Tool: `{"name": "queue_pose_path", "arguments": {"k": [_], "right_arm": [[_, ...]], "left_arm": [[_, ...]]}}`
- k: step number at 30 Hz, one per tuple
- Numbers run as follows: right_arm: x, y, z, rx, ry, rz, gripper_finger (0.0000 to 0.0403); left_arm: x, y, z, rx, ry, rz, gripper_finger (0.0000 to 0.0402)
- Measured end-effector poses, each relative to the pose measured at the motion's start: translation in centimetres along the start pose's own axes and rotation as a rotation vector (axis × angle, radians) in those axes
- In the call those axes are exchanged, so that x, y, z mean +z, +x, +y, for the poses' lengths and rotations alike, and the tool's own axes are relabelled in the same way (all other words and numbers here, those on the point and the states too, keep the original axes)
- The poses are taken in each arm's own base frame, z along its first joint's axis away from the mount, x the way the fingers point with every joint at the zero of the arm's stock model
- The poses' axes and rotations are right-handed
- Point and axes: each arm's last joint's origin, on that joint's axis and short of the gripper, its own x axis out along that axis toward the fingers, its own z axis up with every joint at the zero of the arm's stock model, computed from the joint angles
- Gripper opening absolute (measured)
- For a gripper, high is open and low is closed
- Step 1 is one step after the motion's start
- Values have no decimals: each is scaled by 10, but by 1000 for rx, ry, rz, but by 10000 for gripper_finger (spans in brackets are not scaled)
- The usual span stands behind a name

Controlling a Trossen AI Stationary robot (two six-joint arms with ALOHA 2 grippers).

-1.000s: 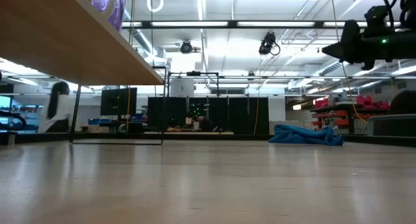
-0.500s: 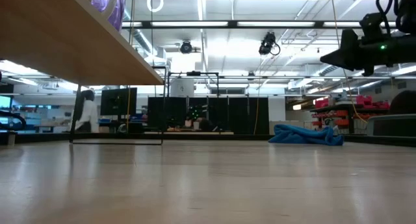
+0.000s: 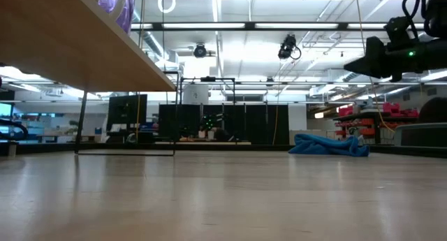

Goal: Stack small to large cups/mugs on shelf
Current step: Return to Home Position

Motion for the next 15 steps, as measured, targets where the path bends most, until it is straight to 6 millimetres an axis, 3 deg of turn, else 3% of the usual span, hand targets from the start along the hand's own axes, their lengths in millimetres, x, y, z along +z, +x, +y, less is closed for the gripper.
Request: {"name": "queue_pose_path", "arguments": {"k": [15], "right_arm": [[-3,0,0,0,-9,26,10]], "left_arm": [[0,0,0,1,-81,3,30]]}}
